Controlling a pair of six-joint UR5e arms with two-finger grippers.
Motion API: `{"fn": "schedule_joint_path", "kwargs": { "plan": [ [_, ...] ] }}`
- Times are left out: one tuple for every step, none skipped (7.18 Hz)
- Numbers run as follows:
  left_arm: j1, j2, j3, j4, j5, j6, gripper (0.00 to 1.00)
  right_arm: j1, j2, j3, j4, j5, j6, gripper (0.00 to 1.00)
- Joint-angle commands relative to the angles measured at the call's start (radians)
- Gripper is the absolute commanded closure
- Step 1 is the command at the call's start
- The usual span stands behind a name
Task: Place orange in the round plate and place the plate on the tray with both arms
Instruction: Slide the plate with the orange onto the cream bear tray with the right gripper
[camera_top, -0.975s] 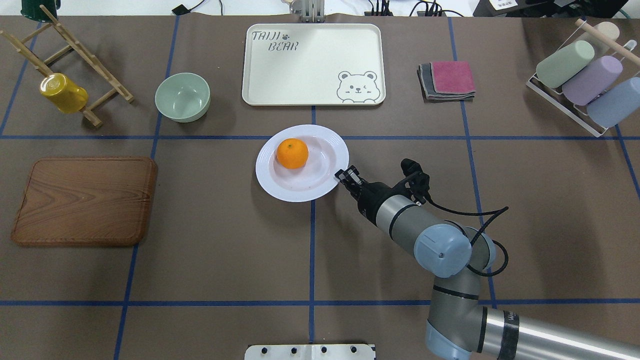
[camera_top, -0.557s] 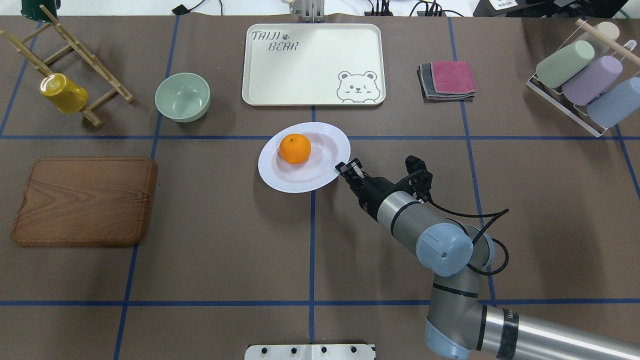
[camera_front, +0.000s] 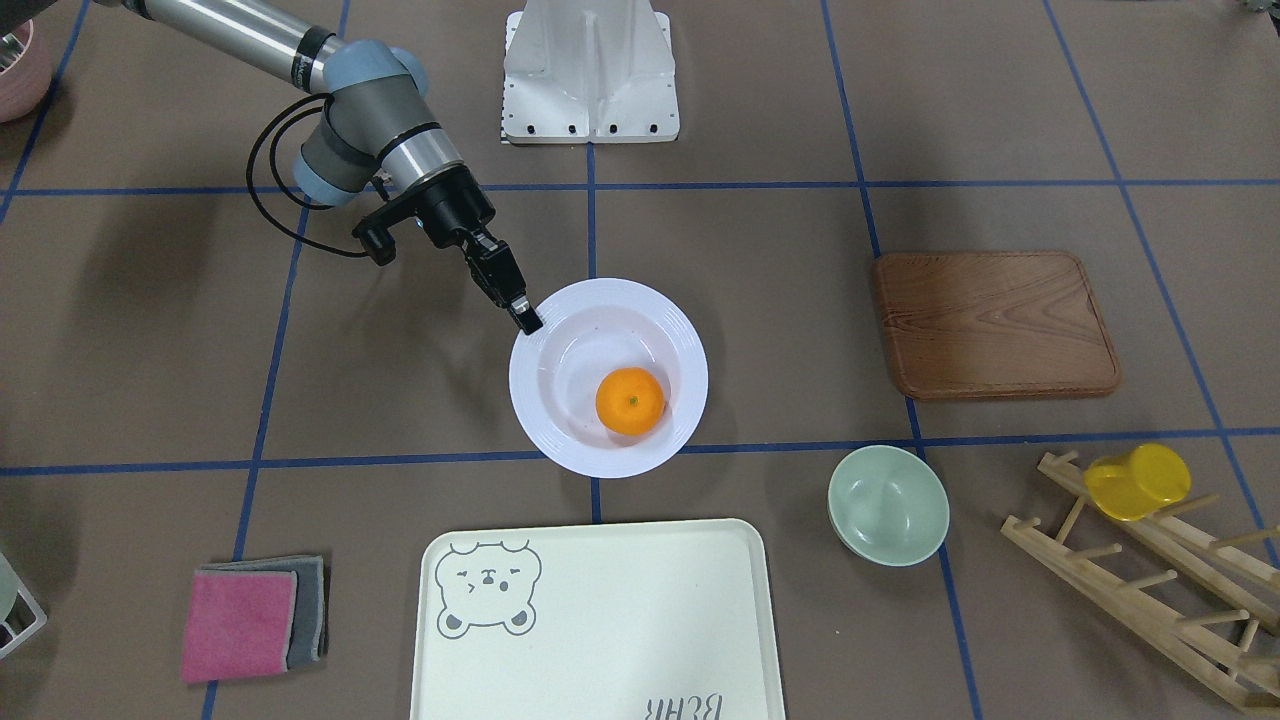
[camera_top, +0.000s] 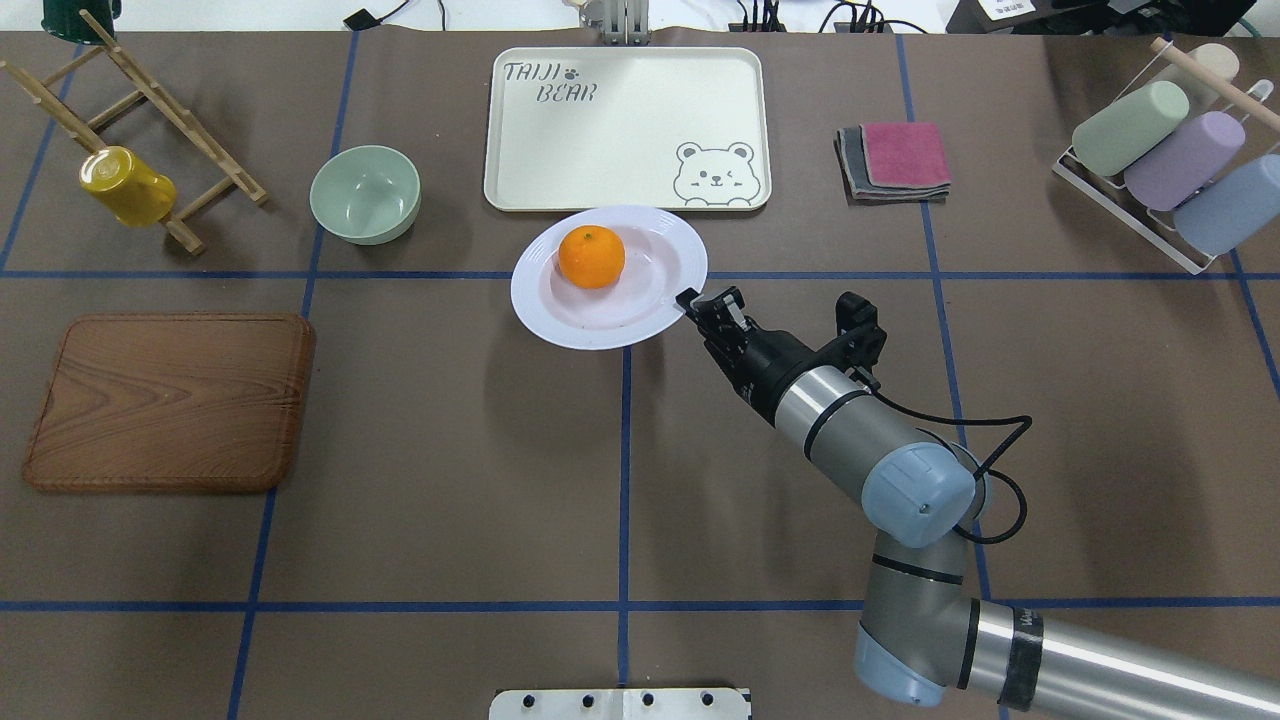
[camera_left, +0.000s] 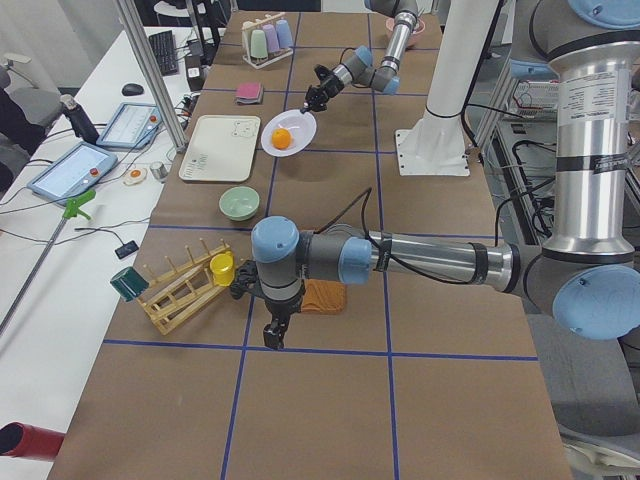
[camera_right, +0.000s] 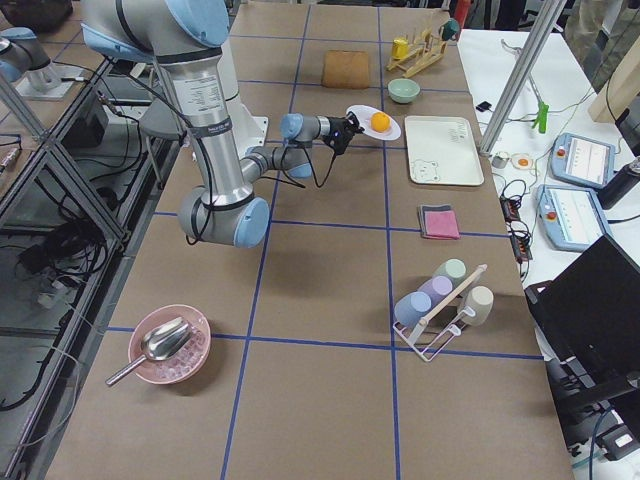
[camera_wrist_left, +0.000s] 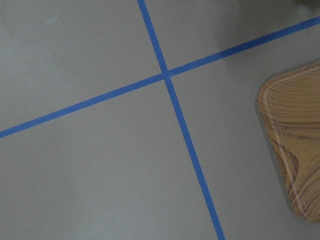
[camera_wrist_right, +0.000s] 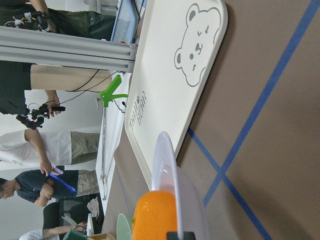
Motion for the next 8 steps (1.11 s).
{"fn": "schedule_joint_path", "kwargs": {
  "plan": [
    [0.000, 0.000, -0.001, 0.000, 0.000, 0.000, 0.02, 0.081, 0.037, -0.014, -0.098, -0.004, 0.010, 1.00],
    [0.000, 0.000, -0.001, 0.000, 0.000, 0.000, 0.02, 0.116, 0.103, -0.051, -0.196, -0.001, 0.013, 1.00],
    [0.000, 0.000, -0.001, 0.000, 0.000, 0.000, 0.02, 0.153, 0.178, -0.137, -0.244, 0.003, 0.042, 1.00],
    [0.000, 0.000, -0.001, 0.000, 0.000, 0.000, 0.02, 0.179, 0.276, -0.277, -0.264, 0.005, 0.073, 1.00],
    [0.000, -0.002, -0.001, 0.000, 0.000, -0.002, 0.02, 0.190, 0.336, -0.363, -0.264, 0.011, 0.095, 1.00],
    [0.000, -0.003, -0.005, 0.000, 0.000, -0.014, 0.02, 0.201, 0.397, -0.453, -0.264, 0.013, 0.124, 1.00],
    [0.000, -0.003, -0.005, 0.000, 0.000, -0.014, 0.02, 0.210, 0.445, -0.518, -0.266, 0.011, 0.156, 1.00],
    [0.000, -0.002, -0.007, 0.000, 0.000, -0.014, 0.02, 0.212, 0.476, -0.575, -0.266, -0.001, 0.187, 1.00]
  ]
}}
